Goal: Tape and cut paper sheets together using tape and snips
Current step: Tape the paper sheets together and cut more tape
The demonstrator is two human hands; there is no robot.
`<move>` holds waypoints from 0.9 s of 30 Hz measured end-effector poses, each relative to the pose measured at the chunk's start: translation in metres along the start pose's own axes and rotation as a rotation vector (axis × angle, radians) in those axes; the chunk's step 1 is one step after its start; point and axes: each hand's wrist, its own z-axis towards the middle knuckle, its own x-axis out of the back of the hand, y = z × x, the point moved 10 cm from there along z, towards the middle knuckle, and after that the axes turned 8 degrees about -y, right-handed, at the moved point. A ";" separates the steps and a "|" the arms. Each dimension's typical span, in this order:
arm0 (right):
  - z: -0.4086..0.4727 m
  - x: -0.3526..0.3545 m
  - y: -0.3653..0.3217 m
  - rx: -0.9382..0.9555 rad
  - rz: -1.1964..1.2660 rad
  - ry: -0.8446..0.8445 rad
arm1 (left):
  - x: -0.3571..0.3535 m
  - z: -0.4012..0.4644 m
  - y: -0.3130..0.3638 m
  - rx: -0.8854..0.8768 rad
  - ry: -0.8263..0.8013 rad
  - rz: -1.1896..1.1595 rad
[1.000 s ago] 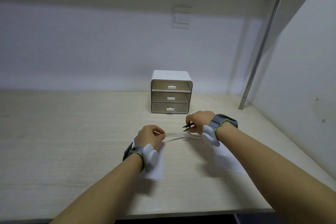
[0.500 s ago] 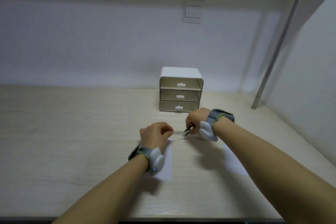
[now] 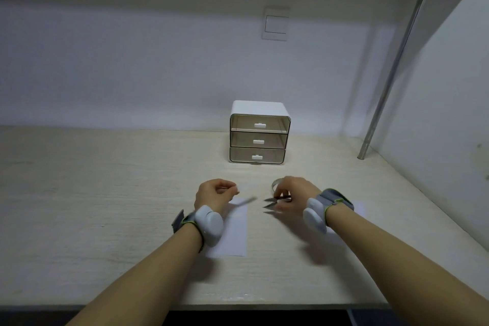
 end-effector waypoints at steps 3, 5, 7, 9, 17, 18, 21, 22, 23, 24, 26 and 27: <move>-0.013 -0.016 -0.001 -0.022 0.020 0.013 | -0.002 -0.007 0.002 -0.012 -0.044 -0.069; -0.018 -0.010 -0.001 -0.069 0.157 0.125 | -0.002 -0.013 0.004 -0.024 -0.068 -0.099; -0.023 0.000 -0.002 -0.116 0.426 0.268 | -0.001 -0.018 0.007 -0.046 -0.097 -0.102; -0.022 0.000 -0.010 -0.126 0.645 0.307 | 0.002 -0.023 0.011 -0.072 -0.125 -0.087; -0.014 -0.019 -0.045 -0.155 0.933 0.193 | 0.036 -0.035 0.000 -0.017 -0.114 0.113; -0.012 -0.022 -0.049 -0.169 0.902 0.176 | 0.043 -0.034 -0.004 0.015 -0.076 0.210; -0.007 -0.037 -0.056 -0.230 0.802 0.125 | 0.057 -0.037 -0.015 0.115 0.005 0.442; -0.006 -0.042 -0.056 -0.253 0.773 0.113 | 0.057 -0.037 -0.021 0.151 -0.006 0.461; -0.005 -0.047 -0.057 -0.276 0.737 0.101 | 0.057 -0.037 -0.024 0.175 -0.021 0.475; -0.005 -0.050 -0.057 -0.294 0.693 0.092 | 0.056 -0.037 -0.029 0.191 -0.031 0.491; -0.007 -0.054 -0.058 -0.322 0.612 0.087 | 0.055 -0.036 -0.033 0.185 -0.038 0.537; -0.007 -0.056 -0.058 -0.334 0.586 0.088 | 0.053 -0.035 -0.034 0.175 -0.034 0.562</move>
